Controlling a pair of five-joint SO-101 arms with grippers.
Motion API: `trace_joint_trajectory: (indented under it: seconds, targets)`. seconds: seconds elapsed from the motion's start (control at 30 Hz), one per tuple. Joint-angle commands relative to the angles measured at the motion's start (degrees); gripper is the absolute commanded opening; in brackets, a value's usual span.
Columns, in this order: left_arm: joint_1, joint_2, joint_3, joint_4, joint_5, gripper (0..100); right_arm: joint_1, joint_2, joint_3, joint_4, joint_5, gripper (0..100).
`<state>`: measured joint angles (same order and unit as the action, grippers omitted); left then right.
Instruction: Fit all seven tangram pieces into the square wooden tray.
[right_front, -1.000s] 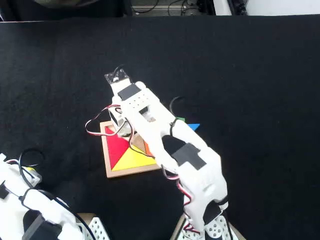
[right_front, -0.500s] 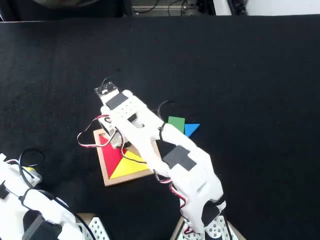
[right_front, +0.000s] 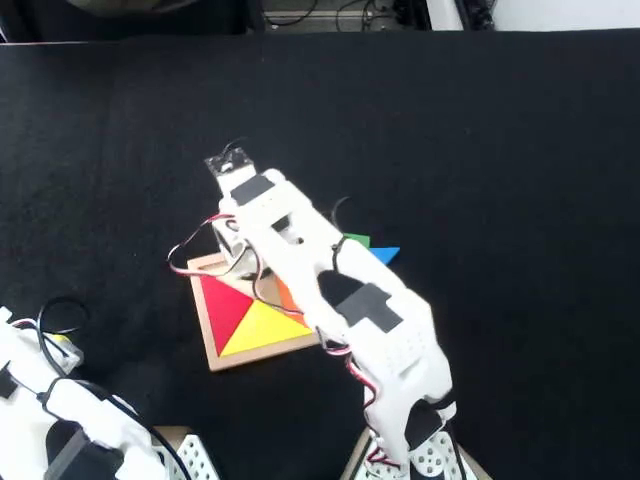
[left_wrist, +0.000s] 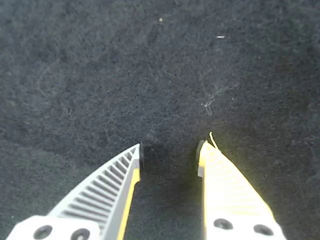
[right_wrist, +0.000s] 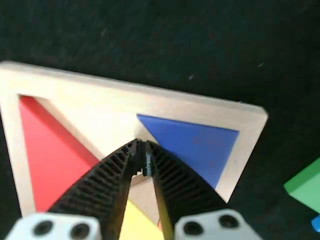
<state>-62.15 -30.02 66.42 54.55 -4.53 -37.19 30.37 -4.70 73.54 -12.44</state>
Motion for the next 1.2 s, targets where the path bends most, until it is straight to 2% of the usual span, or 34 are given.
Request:
trace_joint_trajectory:
  seconds: [0.0,0.2,0.4,0.47,0.63,0.73,0.87,0.93,1.03,1.17]
  targets:
    - [0.75,-1.14,-0.40,-0.53,0.00,20,4.13,-0.92,-2.59,-1.23,0.62,1.1]
    - [0.75,-1.14,-0.40,-0.53,0.00,20,7.38,-1.19,-2.59,-1.32,0.62,1.1]
    - [0.75,-1.14,-0.40,-0.53,0.00,20,6.24,-1.98,-3.56,-0.62,0.62,1.1]
    - [0.75,-1.14,-0.40,-0.53,0.00,20,6.15,-4.53,-5.93,2.64,0.62,1.1]
    - [0.75,-1.14,-0.40,-0.53,0.00,20,9.14,-18.42,-19.03,18.29,2.20,1.1]
    - [0.75,-1.14,-0.40,-0.53,0.00,20,12.66,-25.01,-21.58,23.38,11.25,1.1]
    - [0.75,-1.14,-0.40,-0.53,0.00,20,21.45,-27.21,-15.08,24.79,32.09,1.1]
    - [0.75,-1.14,-0.40,-0.53,0.00,20,26.64,-27.21,-9.63,24.44,39.12,1.1]
    - [0.75,-1.14,-0.40,-0.53,0.00,20,32.44,-27.30,-1.10,19.87,46.51,1.1]
    - [0.75,-1.14,-0.31,-0.53,0.09,20,33.41,-27.30,8.92,9.76,57.05,1.8]
